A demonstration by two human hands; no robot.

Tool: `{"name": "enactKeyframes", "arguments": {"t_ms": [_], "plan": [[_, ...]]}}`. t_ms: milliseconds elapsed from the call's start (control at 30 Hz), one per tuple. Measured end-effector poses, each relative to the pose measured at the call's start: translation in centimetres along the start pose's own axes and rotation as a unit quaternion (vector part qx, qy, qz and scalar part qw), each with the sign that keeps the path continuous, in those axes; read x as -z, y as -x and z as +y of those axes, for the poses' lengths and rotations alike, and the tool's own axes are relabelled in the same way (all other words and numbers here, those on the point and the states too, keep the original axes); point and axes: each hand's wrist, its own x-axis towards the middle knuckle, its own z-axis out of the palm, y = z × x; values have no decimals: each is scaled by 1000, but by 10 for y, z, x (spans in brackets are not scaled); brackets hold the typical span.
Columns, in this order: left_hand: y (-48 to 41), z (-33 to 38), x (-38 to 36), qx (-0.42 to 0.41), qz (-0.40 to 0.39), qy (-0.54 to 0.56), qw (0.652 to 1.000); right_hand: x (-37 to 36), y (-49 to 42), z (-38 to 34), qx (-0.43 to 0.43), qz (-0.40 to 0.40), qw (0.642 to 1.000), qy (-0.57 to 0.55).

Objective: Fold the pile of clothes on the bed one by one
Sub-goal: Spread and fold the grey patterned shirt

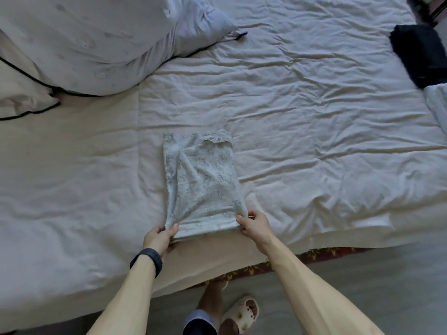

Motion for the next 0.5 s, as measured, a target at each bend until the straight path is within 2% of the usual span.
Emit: {"name": "enactKeyframes", "arguments": {"t_ms": [67, 200, 333, 500], "plan": [[0, -9, -1, 1, -7, 0, 1000, -1, 2, 6, 17, -2, 999, 42], [-2, -14, -6, 3, -17, 54, 998, -1, 4, 6, 14, -52, 998, 32], [-9, -25, 5, -25, 37, -15, 999, 6, -7, 23, 25, -17, 999, 34], [8, -28, -4, -41, 46, 43, 997, -1, 12, 22, 64, 11, 998, 19]]}}
